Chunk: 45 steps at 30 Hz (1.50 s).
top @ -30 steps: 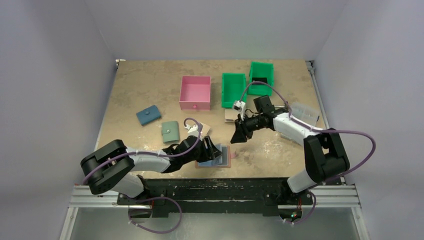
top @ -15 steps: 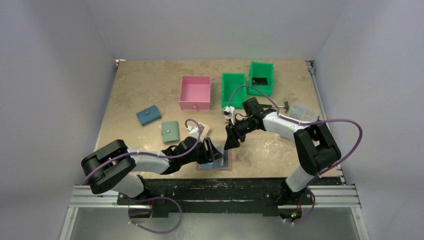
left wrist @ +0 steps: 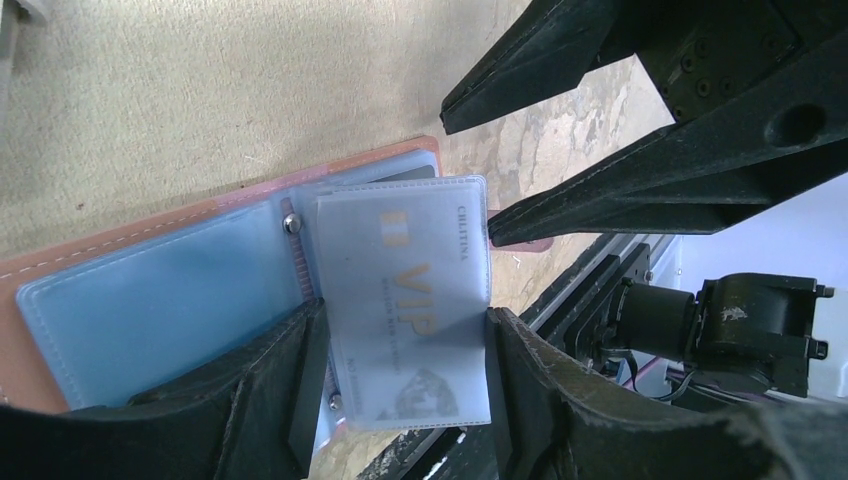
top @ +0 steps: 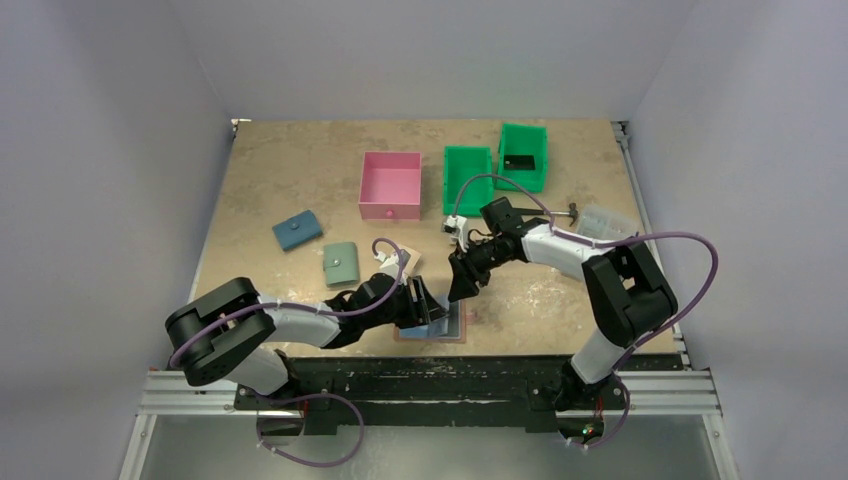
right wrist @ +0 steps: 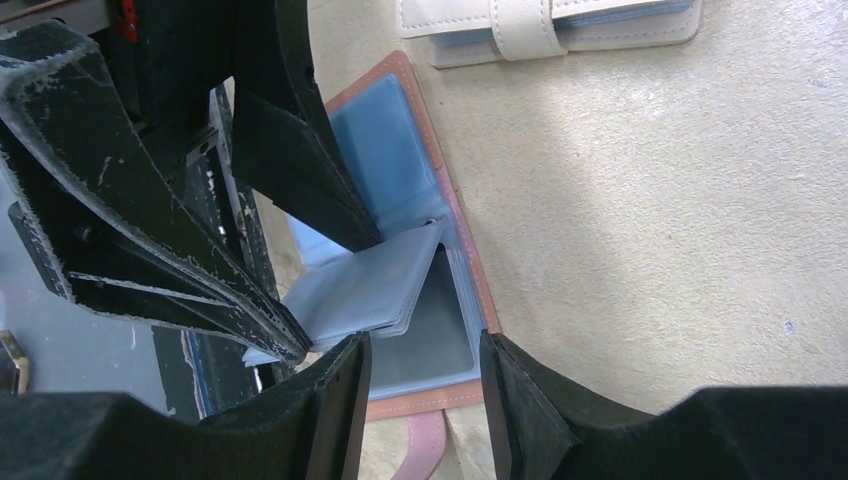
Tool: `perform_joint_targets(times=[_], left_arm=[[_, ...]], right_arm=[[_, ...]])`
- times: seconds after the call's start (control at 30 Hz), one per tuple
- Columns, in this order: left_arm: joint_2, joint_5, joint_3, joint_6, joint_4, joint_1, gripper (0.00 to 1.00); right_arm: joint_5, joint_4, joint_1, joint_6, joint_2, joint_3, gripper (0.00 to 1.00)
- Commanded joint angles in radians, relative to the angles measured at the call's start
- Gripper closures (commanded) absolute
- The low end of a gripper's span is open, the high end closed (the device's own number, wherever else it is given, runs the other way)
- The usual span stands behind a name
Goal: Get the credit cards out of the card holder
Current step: Remove the credit card from the card holder.
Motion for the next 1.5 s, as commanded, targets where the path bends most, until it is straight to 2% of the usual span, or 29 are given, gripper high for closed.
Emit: perform_joint_targets(times=[0.0,0.33,0.83,0.93,1.1,1.47], left_arm=[[-0.004,0.016,0.003,0.016,0.056,0.005,0.7],[-0.006,0.028,-0.001,0.015,0.059,0.009,0.68],[0.014,0.067,0.004,0.017,0.087,0.011,0.5],[0.016,0.068,0.004,0.018,0.087,0.012,0.5],[0.007,0.047,-0.005,0.007,0.061,0.014,0.56],[-0.063,0.025,-0.069,-0.022,0.043,0.031,0.56]], right_arm=[[0.039,0.011,0.01,0.004,0.007,0.043,0.5],[0.073,0.009,0.013,0.002,0.017,0.046,0.52],[0.105,-0.009,0.034,-0.004,0.038,0.062,0.55],[0.107,-0.011,0.042,-0.007,0.038,0.063,0.55],[0.143,-0.013,0.047,-0.015,0.037,0.067,0.55],[0.187,-0.011,0.046,-0.018,0.031,0.067,0.54]])
